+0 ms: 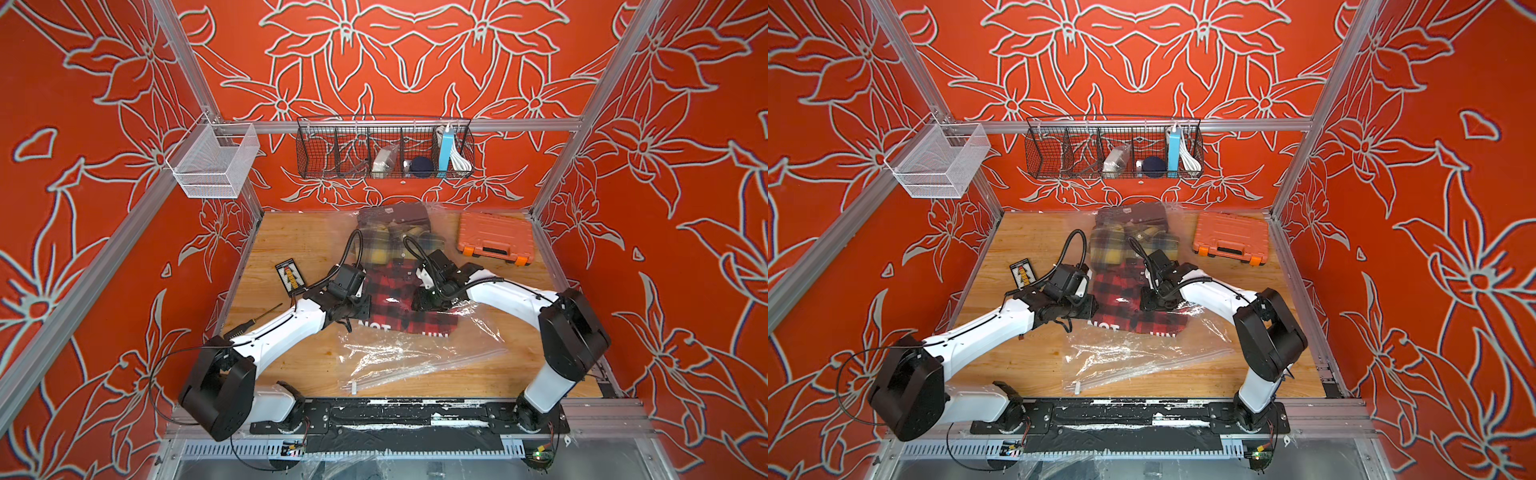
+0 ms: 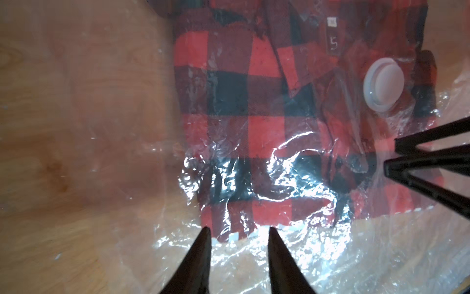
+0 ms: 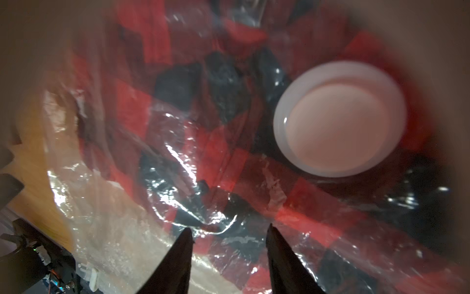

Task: Place the folded shirt into the vacuum bag
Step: Adjust the vacuum bag at the center of the board.

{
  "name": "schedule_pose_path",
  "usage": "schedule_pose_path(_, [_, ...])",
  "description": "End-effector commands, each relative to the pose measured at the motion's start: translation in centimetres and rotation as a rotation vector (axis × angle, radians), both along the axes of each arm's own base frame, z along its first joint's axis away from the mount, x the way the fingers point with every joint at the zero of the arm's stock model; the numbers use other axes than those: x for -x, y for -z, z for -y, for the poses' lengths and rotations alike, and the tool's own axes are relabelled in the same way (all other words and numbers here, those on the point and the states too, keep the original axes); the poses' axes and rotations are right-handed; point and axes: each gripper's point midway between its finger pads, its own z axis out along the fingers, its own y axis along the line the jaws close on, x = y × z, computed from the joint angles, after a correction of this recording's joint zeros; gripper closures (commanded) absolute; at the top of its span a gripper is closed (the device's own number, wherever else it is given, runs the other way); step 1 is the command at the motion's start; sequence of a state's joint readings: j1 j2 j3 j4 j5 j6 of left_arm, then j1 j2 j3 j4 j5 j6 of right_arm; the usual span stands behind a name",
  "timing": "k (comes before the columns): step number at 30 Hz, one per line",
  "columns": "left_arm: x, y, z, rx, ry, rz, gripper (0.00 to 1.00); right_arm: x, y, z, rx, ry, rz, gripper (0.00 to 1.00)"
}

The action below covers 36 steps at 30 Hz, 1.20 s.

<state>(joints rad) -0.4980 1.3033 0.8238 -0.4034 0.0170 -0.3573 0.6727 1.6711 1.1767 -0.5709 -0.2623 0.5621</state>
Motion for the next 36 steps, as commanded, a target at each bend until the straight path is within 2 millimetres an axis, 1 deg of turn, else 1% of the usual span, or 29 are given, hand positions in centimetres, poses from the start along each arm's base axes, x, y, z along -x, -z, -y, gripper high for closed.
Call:
schedule_pose_path(1, [-0.2, -2.3, -1.2, -0.043, -0.008, 0.067, 0.61, -0.9, -3.9, 1.3, 0.028, -0.02, 0.124, 0.48])
schedule_pose_path(3, [-0.5, -3.6, -1.6, -0.048, -0.021, 0.112, 0.59, -1.2, -5.2, 1.5, 0.019, -0.028, 0.163, 0.47])
schedule_pose_path(7, [-1.1, -5.7, -2.2, -0.061, -0.035, 0.19, 0.55, -1.4, -6.7, 2.1, 0.016, -0.039, 0.219, 0.45])
schedule_pose_path(11, [-1.7, -7.7, -2.8, -0.071, -0.056, 0.279, 0.52, -2.0, -8.6, 3.0, -0.003, -0.039, 0.316, 0.43])
schedule_pose_path(13, [-2.0, -8.6, -3.2, -0.068, -0.072, 0.325, 0.5, -2.5, -10.1, 3.7, -0.016, -0.034, 0.397, 0.41])
schedule_pose_path(15, [-2.3, -9.3, -3.5, -0.072, -0.093, 0.367, 0.48, -3.3, -12.1, 4.8, -0.013, -0.009, 0.522, 0.36])
schedule_pose_path(18, [-2.8, -10.0, -4.5, -0.095, -0.133, 0.425, 0.44, -4.6, -14.8, 6.8, -0.002, 0.05, 0.726, 0.27])
schedule_pose_path(20, [-3.2, -10.3, -5.0, -0.109, -0.162, 0.464, 0.4, -5.4, -16.2, 7.7, 0.008, 0.069, 0.826, 0.24])
schedule_pose_path(22, [-3.7, -10.5, -5.3, -0.117, -0.182, 0.501, 0.38, -6.0, -17.0, 8.6, 0.046, 0.076, 0.891, 0.22])
schedule_pose_path(24, [-4.1, -10.8, -5.9, -0.14, -0.213, 0.534, 0.36, -6.6, -17.5, 9.4, 0.082, 0.086, 0.912, 0.2])
schedule_pose_path(27, [-4.7, -11.0, -6.8, -0.213, -0.223, 0.595, 0.32, -7.5, -17.4, 11.2, 0.155, 0.107, 0.924, 0.17])
schedule_pose_path(28, [-4.9, -11.0, -7.3, -0.249, -0.233, 0.616, 0.3, -7.8, -17.2, 12.3, 0.19, 0.126, 0.93, 0.16])
schedule_pose_path(30, [-5.0, -10.6, -8.6, -0.314, -0.272, 0.64, 0.28, -8.2, -16.9, 15.8, 0.279, 0.215, 0.942, 0.14])
schedule_pose_path(31, [-5.0, -10.5, -9.5, -0.346, -0.305, 0.651, 0.27, -8.4, -16.5, 17.8, 0.328, 0.257, 0.95, 0.12])
schedule_pose_path(33, [-5.1, -10.1, -11.5, -0.389, -0.379, 0.676, 0.25, -8.3, -15.6, 21.3, 0.415, 0.321, 0.979, 0.1])
schedule_pose_path(35, [-5.2, -9.8, -13.8, -0.395, -0.457, 0.678, 0.24, -7.8, -14.3, 25.1, 0.49, 0.432, 0.973, 0.1])
schedule_pose_path(36, [-5.3, -9.6, -14.8, -0.394, -0.489, 0.674, 0.24, -7.6, -13.8, 26.3, 0.5, 0.476, 0.966, 0.11])
